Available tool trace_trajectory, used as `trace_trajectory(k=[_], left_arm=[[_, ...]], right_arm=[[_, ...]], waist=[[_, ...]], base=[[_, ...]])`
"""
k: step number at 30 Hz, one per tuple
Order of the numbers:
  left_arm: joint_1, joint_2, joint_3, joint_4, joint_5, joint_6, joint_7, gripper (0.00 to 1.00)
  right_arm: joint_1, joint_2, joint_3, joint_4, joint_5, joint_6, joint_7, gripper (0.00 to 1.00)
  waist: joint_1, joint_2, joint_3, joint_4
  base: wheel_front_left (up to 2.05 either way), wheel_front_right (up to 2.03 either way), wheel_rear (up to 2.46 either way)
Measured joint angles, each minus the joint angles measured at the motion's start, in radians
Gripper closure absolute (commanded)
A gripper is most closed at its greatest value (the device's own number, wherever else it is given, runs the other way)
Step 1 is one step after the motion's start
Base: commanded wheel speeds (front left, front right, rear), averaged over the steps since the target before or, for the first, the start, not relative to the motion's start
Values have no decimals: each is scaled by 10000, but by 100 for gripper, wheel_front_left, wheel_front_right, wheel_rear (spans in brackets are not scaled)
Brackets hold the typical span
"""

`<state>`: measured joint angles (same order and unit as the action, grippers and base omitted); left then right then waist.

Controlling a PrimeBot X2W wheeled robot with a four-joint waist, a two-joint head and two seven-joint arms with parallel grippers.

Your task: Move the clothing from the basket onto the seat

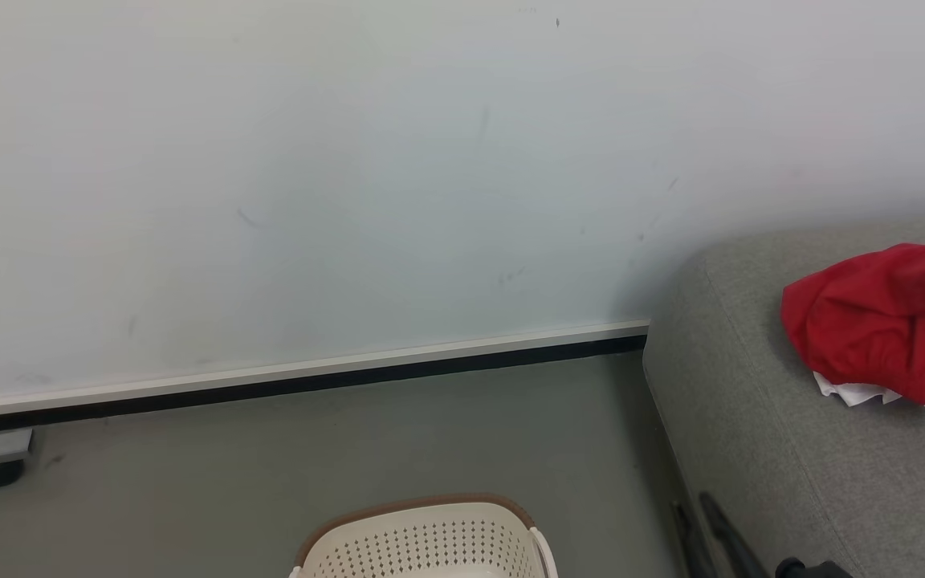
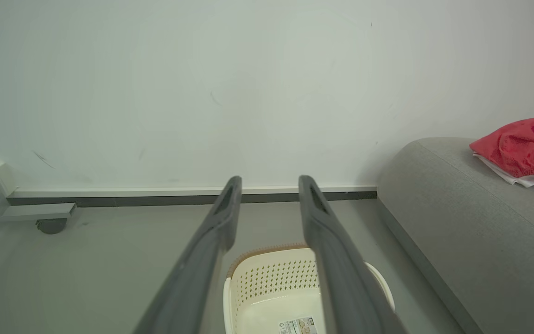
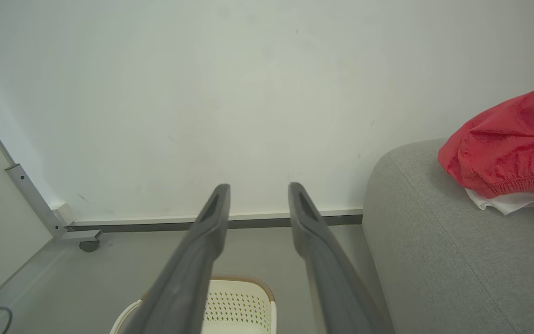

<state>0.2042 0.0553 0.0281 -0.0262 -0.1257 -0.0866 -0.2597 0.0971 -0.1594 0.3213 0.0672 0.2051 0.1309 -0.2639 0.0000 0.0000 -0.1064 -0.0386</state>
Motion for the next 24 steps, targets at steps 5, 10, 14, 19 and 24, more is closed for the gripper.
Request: trace_trajectory(k=[5,10,14,19,24], left_arm=[[11,-48,-50,462,-48,2,50,100],[-14,-54,-25,654,-857,0,259,100],[-61,-54,-4,732,-1455,-4,364,100],[-275,-56,42,849,-2589,-15,579,100],[-441,-56,100,949,-3457,-86,750,100]], right_arm=[[234,25,12,464,59,0,10,100],[255,35,-125,644,880,0,215,100],[132,38,-249,752,1494,0,368,100],[-105,56,-508,886,2621,0,631,100],[-301,79,-721,1043,3511,0,869,100]], waist=[[-1,0,5,-3],[1,1,45,10],[1,1,72,21],[1,1,125,39],[1,1,169,55]], base=[[0,0,0],[0,0,0],[0,0,0],[0,0,0],[0,0,0]])
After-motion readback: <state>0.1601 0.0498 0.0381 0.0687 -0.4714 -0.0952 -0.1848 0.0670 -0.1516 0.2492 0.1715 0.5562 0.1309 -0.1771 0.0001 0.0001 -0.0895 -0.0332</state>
